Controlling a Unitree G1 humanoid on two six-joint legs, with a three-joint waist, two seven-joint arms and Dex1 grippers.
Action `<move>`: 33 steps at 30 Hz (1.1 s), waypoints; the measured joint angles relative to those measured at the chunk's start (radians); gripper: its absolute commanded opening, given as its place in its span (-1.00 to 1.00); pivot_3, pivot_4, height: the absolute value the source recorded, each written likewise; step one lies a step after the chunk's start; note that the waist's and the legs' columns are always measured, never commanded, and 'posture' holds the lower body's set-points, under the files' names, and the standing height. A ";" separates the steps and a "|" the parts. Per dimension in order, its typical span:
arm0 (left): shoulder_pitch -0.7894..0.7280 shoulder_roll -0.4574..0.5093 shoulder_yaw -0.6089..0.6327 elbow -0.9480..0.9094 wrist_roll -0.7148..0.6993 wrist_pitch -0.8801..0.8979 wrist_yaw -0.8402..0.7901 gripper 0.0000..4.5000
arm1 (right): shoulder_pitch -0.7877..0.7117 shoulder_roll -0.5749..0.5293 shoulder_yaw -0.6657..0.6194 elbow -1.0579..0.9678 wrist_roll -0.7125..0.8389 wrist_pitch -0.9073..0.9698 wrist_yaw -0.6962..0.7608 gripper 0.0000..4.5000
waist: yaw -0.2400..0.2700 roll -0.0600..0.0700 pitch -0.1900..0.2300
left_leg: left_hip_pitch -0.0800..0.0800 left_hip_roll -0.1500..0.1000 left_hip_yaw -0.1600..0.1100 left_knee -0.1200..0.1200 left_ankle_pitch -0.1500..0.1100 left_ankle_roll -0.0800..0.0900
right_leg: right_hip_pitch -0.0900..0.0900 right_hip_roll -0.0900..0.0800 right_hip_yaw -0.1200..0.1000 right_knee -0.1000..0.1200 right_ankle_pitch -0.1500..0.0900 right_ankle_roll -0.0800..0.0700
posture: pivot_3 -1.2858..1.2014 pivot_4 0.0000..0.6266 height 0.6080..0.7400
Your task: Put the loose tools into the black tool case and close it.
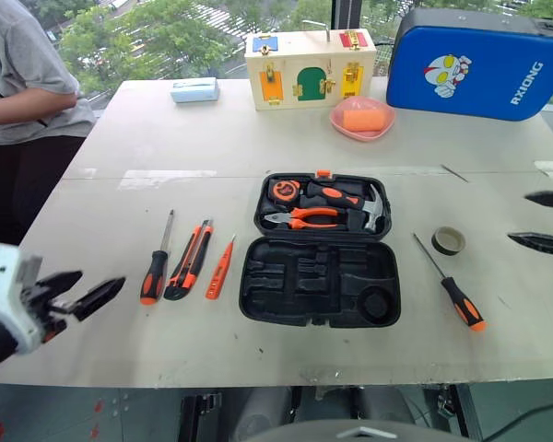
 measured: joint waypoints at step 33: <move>-0.362 0.099 -0.489 0.335 0.109 0.106 0.087 -0.69 | -0.117 0.128 0.118 -0.732 0.398 0.278 -0.162 1.00 | -0.004 0.003 -0.004 | 0.001 0.000 0.001 0.000 0.000 -0.001 | -0.005 0.001 0.004 0.008 0.000 0.000 | 0.03 -0.52 0.93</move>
